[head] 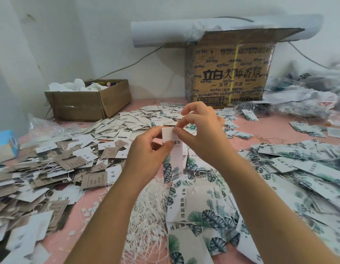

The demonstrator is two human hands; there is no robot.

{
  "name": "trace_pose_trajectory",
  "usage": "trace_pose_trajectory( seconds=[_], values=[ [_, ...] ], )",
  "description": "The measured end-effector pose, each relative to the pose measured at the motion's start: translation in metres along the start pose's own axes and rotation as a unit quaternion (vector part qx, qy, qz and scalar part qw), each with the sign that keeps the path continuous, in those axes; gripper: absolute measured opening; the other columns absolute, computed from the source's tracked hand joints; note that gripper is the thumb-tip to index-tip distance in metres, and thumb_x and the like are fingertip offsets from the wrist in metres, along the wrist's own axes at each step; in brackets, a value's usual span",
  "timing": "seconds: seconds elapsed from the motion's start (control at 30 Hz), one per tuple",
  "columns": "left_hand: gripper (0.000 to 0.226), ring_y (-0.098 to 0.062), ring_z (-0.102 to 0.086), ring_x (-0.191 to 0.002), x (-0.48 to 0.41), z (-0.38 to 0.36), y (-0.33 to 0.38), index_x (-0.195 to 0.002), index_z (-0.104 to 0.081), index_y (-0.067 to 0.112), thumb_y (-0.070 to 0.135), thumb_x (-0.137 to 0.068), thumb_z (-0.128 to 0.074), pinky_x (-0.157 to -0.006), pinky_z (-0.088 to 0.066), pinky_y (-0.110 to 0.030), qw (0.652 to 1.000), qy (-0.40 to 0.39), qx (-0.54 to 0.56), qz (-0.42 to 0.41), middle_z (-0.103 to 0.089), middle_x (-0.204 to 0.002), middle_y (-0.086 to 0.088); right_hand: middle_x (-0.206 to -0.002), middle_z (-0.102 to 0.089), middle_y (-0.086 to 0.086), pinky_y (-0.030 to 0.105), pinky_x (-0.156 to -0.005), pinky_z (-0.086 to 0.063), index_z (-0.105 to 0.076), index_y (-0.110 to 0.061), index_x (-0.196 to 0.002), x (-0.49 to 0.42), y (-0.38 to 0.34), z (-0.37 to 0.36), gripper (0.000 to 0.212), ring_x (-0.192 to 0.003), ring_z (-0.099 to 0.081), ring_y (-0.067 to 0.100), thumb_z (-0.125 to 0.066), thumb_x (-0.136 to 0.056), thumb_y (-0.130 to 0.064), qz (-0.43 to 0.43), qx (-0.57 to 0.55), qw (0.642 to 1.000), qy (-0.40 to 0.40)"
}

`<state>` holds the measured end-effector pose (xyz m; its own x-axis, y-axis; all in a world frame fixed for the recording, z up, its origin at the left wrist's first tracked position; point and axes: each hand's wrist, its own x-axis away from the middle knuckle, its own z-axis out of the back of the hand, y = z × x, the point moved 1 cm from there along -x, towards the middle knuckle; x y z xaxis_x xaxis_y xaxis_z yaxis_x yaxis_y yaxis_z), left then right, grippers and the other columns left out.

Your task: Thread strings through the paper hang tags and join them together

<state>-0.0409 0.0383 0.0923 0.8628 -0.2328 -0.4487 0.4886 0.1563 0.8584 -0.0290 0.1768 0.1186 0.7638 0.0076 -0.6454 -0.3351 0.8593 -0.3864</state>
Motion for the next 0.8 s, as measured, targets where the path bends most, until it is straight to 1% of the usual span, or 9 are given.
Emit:
trace_pose_trajectory(
  seconds=[0.13,0.2,0.27,0.33,0.37,0.43,0.53,0.6,0.8],
  values=[
    [0.03,-0.016,-0.068,-0.078,0.001,0.0008,0.0009,-0.088,-0.062,0.039,0.01,-0.09,-0.06,-0.066,-0.057,-0.031,1.0,-0.017,0.002,-0.009,-0.07,-0.088,0.012,-0.102,-0.041,-0.013,0.029,-0.083,-0.019,-0.068,-0.017,-0.083,0.0013,-0.0001,-0.0029,0.01,-0.107,-0.04,0.013,-0.063,-0.085,-0.026,0.018,0.012,1.0,0.02],
    [0.028,-0.008,-0.067,-0.075,0.0014,0.001,0.0025,-0.09,-0.062,0.036,0.009,-0.093,-0.054,-0.06,-0.054,-0.021,0.999,-0.038,0.008,-0.01,-0.07,-0.086,0.014,-0.101,-0.042,-0.012,0.029,-0.084,-0.019,-0.069,-0.016,-0.083,0.0012,0.0007,-0.0038,0.01,-0.106,-0.041,0.012,-0.064,-0.085,-0.025,0.017,0.011,0.999,0.029],
    [0.034,-0.001,-0.063,-0.068,0.0017,0.0011,0.0039,-0.091,-0.064,0.032,0.006,-0.096,-0.042,-0.055,-0.048,-0.013,0.998,-0.053,0.024,0.001,-0.069,-0.08,0.017,-0.099,-0.047,-0.01,0.029,-0.089,-0.023,-0.069,-0.014,-0.082,0.0002,0.0017,-0.0032,0.009,-0.102,-0.045,0.01,-0.065,-0.085,-0.022,0.01,-0.021,0.999,0.03],
    [0.043,-0.002,-0.061,-0.067,0.0016,0.002,0.0035,-0.091,-0.064,0.03,0.001,-0.096,-0.034,-0.058,-0.05,-0.016,0.998,-0.043,0.047,0.006,-0.068,-0.078,0.016,-0.096,-0.055,-0.006,0.017,-0.089,-0.032,-0.07,-0.01,-0.08,-0.0012,0.0009,-0.0006,0.008,-0.092,-0.05,0.008,-0.066,-0.084,-0.016,0.0,-0.081,0.996,0.023],
    [0.044,-0.004,-0.061,-0.067,0.0016,0.0023,0.0033,-0.091,-0.064,0.03,0.0,-0.097,-0.033,-0.06,-0.051,-0.018,0.998,-0.033,0.054,0.003,-0.069,-0.079,0.015,-0.095,-0.059,-0.003,0.008,-0.083,-0.034,-0.071,-0.008,-0.08,-0.0018,-0.0001,0.0006,0.008,-0.087,-0.051,0.007,-0.066,-0.083,-0.014,-0.004,-0.104,0.994,0.019],
    [0.038,-0.006,-0.063,-0.066,0.0015,0.0012,0.0028,-0.09,-0.064,0.029,0.002,-0.098,-0.037,-0.059,-0.052,-0.018,0.998,-0.015,0.052,-0.01,-0.069,-0.079,0.012,-0.092,-0.061,-0.003,0.0,-0.074,-0.034,-0.071,-0.007,-0.08,-0.0021,-0.0015,0.0016,0.007,-0.081,-0.051,0.005,-0.067,-0.082,-0.012,-0.005,-0.12,0.993,0.014],
    [0.019,-0.009,-0.066,-0.064,0.0009,-0.0008,0.0004,-0.087,-0.065,0.025,0.01,-0.092,-0.054,-0.056,-0.051,-0.016,0.999,0.013,0.045,-0.023,-0.07,-0.077,0.009,-0.089,-0.059,-0.006,0.002,-0.073,-0.034,-0.072,-0.007,-0.08,-0.0021,-0.0026,0.0008,0.007,-0.082,-0.054,0.008,-0.067,-0.082,-0.012,-0.003,-0.13,0.991,0.001],
    [0.01,-0.012,-0.067,-0.064,0.0009,-0.0005,-0.0015,-0.085,-0.066,0.021,0.014,-0.088,-0.059,-0.055,-0.052,-0.017,0.997,0.028,0.063,-0.021,-0.071,-0.075,0.006,-0.09,-0.059,-0.006,0.004,-0.074,-0.035,-0.072,-0.008,-0.081,-0.0021,-0.0032,0.0007,0.006,-0.084,-0.055,0.008,-0.068,-0.082,-0.013,-0.005,-0.144,0.99,-0.011],
    [0.007,-0.011,-0.067,-0.06,0.0002,0.0011,-0.0048,-0.083,-0.063,0.018,0.013,-0.088,-0.06,-0.052,-0.052,-0.019,0.996,0.041,0.074,-0.014,-0.069,-0.07,0.007,-0.088,-0.064,-0.007,0.017,-0.078,-0.043,-0.073,-0.011,-0.081,-0.0016,-0.003,0.0029,0.006,-0.086,-0.059,0.009,-0.068,-0.082,-0.016,-0.002,-0.168,0.984,-0.051]
  ],
)
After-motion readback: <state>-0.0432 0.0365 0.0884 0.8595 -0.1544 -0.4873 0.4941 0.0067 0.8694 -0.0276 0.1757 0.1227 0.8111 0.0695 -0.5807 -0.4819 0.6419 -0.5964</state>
